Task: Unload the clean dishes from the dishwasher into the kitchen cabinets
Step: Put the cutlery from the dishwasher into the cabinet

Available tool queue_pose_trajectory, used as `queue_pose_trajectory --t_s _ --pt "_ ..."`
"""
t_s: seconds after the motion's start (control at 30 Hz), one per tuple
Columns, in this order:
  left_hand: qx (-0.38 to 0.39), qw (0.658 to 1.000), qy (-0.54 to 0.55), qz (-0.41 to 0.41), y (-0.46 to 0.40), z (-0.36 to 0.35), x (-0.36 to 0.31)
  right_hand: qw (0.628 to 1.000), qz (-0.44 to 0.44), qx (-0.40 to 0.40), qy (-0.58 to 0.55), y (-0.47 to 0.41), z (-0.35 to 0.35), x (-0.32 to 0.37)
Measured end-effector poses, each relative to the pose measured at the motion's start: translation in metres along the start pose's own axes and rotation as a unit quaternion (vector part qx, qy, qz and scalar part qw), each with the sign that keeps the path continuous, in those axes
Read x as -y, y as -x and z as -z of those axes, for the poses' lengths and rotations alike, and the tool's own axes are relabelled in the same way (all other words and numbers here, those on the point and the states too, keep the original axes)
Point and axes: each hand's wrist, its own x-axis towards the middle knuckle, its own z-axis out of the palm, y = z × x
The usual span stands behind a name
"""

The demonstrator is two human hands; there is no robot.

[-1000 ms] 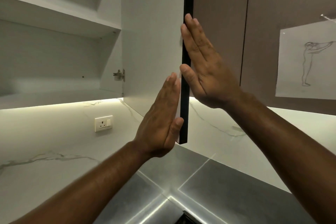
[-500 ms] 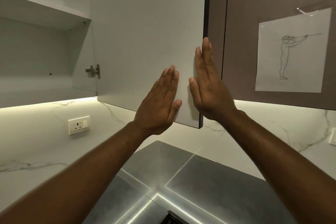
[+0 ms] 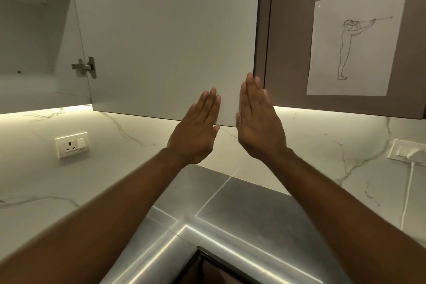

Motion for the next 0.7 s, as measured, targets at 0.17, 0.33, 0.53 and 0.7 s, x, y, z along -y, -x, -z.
queue_pose_trajectory --t_s 0.17,0.33,0.53,0.7 --pt "0.008 0.999 0.025 0.028 -0.001 -0.006 -0.011 0.999 -0.037 0.016 0.019 0.009 -0.006 0.008" --pt "0.035 0.998 0.028 0.034 0.008 -0.003 -0.014 0.998 -0.051 0.032 -0.003 0.022 -0.007 0.018" --pt "0.069 0.997 0.009 0.030 0.030 0.002 -0.017 0.995 -0.071 0.063 -0.027 0.043 -0.002 0.029" --pt "0.083 0.995 0.036 0.028 0.062 0.008 -0.028 0.991 -0.091 0.085 -0.056 0.081 0.015 0.048"
